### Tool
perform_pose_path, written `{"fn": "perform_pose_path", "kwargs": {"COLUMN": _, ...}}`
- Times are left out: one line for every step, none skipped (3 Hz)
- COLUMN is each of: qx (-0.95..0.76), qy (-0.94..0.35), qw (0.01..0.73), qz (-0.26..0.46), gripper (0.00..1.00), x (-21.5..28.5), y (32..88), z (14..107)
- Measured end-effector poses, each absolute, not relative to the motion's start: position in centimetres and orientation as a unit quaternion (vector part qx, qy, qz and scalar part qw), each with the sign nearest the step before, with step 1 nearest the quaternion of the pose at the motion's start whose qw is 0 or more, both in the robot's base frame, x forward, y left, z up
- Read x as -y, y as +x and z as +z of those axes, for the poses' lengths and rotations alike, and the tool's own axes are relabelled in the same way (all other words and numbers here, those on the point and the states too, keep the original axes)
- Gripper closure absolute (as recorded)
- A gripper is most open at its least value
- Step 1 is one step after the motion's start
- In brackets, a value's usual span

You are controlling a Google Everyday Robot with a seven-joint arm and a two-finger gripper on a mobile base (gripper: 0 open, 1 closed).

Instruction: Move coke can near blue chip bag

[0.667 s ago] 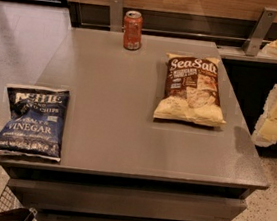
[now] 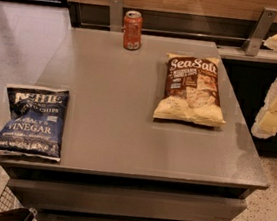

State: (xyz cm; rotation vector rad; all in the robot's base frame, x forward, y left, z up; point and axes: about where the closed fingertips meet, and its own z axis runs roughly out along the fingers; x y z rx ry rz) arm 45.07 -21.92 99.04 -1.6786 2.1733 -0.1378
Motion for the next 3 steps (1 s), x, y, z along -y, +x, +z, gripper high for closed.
{"fn": "perform_pose_path", "kwargs": {"qx": -0.762, "qy": -0.578, "qw": 0.286, "qz": -0.059, "gripper": 0.0, "x": 23.8, "y": 50.5, "z": 101.5}}
{"fn": "perform_pose_path", "kwargs": {"qx": -0.746, "qy": -0.549, "qw": 0.373, "qz": -0.062, "gripper": 0.0, "x": 24.9, "y": 55.5, "z": 103.9}}
{"fn": "perform_pose_path", "kwargs": {"qx": -0.719, "qy": -0.519, "qw": 0.461, "qz": -0.031, "gripper": 0.0, "x": 24.7, "y": 60.2, "z": 104.5}}
